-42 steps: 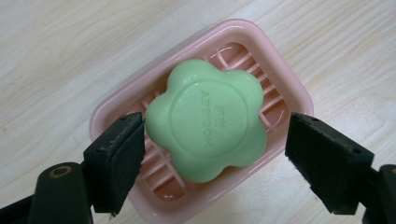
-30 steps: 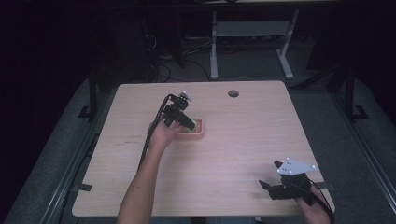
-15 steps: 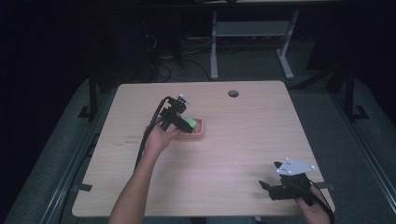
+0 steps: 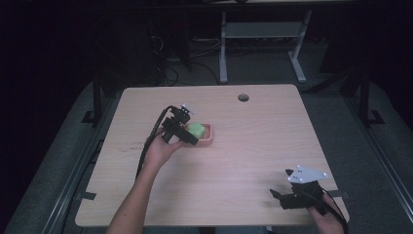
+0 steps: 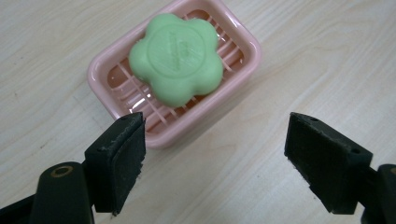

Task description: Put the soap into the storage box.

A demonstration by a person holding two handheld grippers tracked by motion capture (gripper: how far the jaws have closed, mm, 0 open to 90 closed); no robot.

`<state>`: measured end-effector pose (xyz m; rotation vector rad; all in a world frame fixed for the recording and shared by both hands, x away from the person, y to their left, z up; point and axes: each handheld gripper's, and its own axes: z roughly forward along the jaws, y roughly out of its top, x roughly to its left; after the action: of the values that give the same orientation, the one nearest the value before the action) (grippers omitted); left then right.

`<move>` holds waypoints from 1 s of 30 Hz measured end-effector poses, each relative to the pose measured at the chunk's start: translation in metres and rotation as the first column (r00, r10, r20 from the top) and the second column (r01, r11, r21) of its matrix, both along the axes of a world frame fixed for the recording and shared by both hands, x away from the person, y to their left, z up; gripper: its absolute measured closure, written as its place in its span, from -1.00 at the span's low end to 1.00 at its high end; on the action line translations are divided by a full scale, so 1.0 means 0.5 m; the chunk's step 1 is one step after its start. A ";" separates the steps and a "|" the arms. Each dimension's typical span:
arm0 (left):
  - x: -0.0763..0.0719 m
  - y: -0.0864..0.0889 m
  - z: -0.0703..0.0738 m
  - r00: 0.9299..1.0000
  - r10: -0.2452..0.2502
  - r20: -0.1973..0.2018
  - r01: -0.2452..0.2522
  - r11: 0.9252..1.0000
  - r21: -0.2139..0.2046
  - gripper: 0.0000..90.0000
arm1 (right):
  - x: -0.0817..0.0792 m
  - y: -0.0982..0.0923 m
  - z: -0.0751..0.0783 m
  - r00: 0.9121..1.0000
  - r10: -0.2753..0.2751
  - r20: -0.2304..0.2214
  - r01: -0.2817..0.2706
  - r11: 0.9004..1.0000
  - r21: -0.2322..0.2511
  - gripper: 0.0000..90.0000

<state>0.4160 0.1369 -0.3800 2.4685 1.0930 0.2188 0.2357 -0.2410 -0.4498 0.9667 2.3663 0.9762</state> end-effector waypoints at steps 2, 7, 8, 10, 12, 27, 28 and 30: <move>-0.007 0.000 0.000 1.000 -0.005 0.004 0.005 1.000 -0.009 -0.55 | 0.000 0.000 0.000 1.000 -0.003 -0.001 0.003 1.000 0.000 -0.69; -0.025 0.002 0.000 1.000 -0.022 0.012 0.023 1.000 -0.013 -0.55 | 0.001 0.001 -0.001 1.000 0.000 -0.003 0.000 1.000 -0.004 -0.69; -0.028 0.002 -0.001 1.000 -0.024 0.017 0.024 1.000 -0.012 -0.54 | 0.000 0.001 -0.001 1.000 -0.001 -0.004 0.001 1.000 -0.004 -0.69; -0.035 0.002 -0.002 0.999 -0.029 0.017 0.029 1.000 -0.012 -0.55 | 0.001 0.001 -0.001 1.000 -0.001 -0.004 0.001 1.000 -0.006 -0.69; -0.041 0.005 -0.002 0.999 -0.036 0.017 0.036 0.999 -0.008 -0.55 | 0.001 0.000 -0.002 1.000 0.000 -0.004 0.000 1.000 -0.008 -0.69; -0.087 0.031 -0.004 0.998 -0.060 0.023 0.061 0.998 -0.015 -0.54 | 0.003 0.000 -0.005 1.000 -0.009 -0.012 0.009 1.000 -0.010 -0.69; -0.090 0.034 -0.005 0.998 -0.062 0.025 0.063 0.998 -0.014 -0.54 | 0.003 -0.001 -0.005 1.000 -0.008 -0.013 0.008 1.000 -0.012 -0.69; -0.094 0.039 -0.006 0.998 -0.063 0.026 0.063 0.998 -0.014 -0.54 | 0.003 -0.001 -0.005 1.000 -0.012 -0.015 0.012 1.000 -0.013 -0.69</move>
<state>0.3688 0.1562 -0.3830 2.4755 1.0014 0.2215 0.2374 -0.2414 -0.4524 0.9855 2.3739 0.9517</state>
